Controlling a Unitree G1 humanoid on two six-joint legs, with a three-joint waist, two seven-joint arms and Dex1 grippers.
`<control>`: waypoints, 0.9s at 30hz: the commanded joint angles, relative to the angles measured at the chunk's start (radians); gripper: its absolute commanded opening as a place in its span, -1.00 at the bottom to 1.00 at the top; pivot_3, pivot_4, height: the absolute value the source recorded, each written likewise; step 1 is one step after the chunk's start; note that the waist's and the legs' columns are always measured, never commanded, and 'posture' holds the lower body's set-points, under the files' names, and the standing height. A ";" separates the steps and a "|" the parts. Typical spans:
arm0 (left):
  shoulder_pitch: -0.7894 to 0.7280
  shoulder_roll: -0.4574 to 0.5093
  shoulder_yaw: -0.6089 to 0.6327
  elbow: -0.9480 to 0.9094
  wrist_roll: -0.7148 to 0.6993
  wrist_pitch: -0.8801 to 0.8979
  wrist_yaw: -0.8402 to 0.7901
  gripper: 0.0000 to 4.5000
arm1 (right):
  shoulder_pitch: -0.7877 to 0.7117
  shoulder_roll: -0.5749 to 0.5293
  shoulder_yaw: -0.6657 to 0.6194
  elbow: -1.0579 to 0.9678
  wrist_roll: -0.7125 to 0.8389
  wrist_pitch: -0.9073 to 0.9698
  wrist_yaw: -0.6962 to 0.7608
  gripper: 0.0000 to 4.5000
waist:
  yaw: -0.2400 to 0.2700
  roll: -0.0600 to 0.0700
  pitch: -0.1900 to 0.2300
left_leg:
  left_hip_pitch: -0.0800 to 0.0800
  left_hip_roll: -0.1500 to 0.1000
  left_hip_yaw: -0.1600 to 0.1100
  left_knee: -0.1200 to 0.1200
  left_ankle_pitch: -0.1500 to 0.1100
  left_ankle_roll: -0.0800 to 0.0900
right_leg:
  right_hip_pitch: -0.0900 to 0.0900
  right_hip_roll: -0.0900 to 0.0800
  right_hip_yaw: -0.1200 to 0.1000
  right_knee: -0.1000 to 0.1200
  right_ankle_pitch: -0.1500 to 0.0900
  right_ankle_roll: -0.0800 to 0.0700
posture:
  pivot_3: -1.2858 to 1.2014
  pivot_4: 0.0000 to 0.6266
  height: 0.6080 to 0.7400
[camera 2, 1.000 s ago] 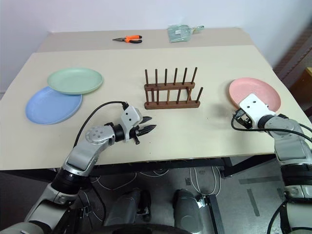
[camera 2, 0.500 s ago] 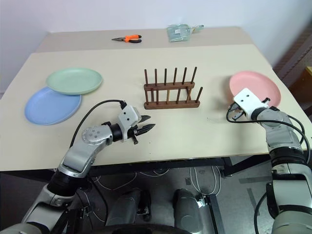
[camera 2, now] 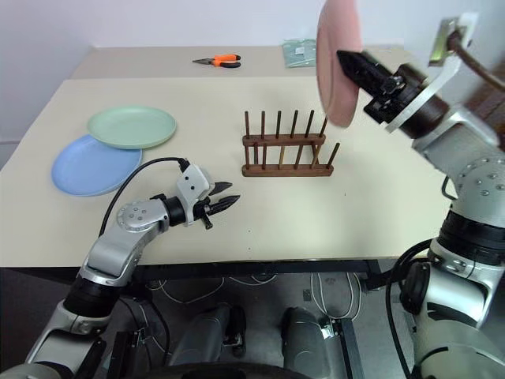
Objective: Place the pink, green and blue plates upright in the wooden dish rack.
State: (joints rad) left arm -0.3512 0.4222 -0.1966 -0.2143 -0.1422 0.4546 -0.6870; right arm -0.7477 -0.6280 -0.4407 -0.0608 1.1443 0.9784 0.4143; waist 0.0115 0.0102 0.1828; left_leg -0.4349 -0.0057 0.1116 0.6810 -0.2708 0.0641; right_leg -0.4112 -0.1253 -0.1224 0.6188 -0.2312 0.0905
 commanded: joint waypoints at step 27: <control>-0.263 -0.158 0.636 0.038 -0.307 0.163 0.556 1.00 | -0.050 -0.147 0.208 0.158 -0.672 -0.581 0.060 0.55 | 0.000 -0.001 0.000 | -0.001 0.001 0.002 0.002 0.001 0.000 | 0.000 0.007 0.000 0.000 0.001 0.003 | 0.03 -0.52 1.00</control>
State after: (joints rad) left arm -0.5940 0.2399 0.3723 -0.2009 -0.4810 0.6268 -0.2458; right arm -0.7947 -0.7441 -0.2224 0.1148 0.5221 0.4773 0.4421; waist 0.0111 0.0094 0.1831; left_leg -0.4360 -0.0048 0.1133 0.6830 -0.2697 0.0645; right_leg -0.4106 -0.1188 -0.1222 0.6185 -0.2304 0.0936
